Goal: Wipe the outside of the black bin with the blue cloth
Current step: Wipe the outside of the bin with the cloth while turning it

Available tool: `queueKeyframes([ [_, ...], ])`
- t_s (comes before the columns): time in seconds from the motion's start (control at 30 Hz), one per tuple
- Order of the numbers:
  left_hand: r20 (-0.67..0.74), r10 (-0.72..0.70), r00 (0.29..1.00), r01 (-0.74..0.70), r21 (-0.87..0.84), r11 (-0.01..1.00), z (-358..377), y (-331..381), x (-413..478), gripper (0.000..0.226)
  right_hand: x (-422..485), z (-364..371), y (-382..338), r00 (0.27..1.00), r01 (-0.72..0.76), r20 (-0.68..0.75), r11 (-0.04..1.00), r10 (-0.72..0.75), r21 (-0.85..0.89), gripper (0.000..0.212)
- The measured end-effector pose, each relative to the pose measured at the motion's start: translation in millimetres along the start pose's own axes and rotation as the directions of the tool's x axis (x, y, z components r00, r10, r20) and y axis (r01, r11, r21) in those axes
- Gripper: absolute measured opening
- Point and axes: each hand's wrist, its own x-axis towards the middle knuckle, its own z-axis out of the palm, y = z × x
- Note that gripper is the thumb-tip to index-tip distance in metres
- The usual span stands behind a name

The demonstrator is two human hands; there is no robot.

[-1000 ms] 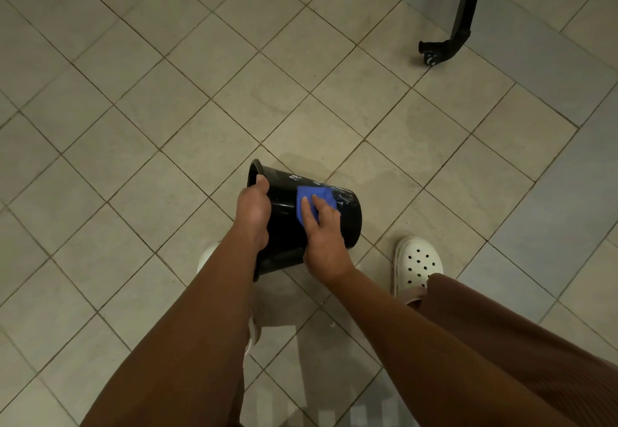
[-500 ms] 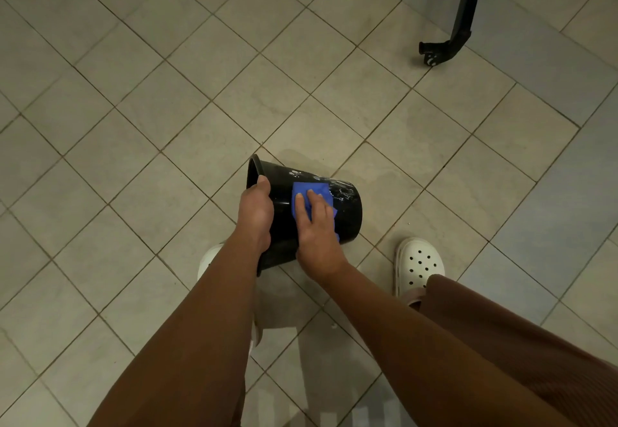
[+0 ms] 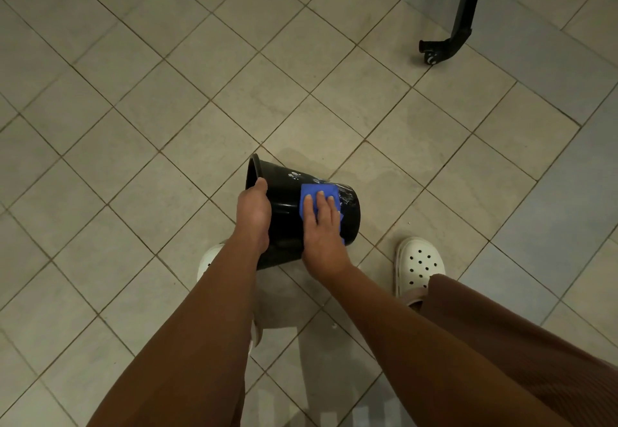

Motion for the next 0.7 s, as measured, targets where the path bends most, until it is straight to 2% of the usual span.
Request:
queueKeyframes([
  [0.1,0.009,-0.066,0.998,0.067,-0.017,0.998,-3,3,1,0.040,-3,3,0,0.997,0.071,-0.011,0.995,-0.071,0.066,0.083],
  [0.23,-0.019,-0.057,0.998,0.057,-0.018,0.998,-5,5,5,0.048,4,-5,7,0.992,0.121,0.031,0.989,-0.123,0.082,0.086],
  [0.33,-0.085,-0.011,0.996,0.015,0.049,0.999,-5,2,10,0.053,5,-6,14,0.994,0.064,0.083,0.995,-0.070,0.081,0.087],
  [0.5,-0.089,0.108,0.990,-0.093,0.160,0.983,-2,0,9,0.044,-10,5,16,0.994,-0.072,0.082,0.995,0.066,0.071,0.082],
  [0.7,-0.111,0.224,0.968,-0.194,0.231,0.953,-1,-6,7,0.048,-3,3,20,0.995,0.024,0.094,0.998,-0.029,0.050,0.079],
])
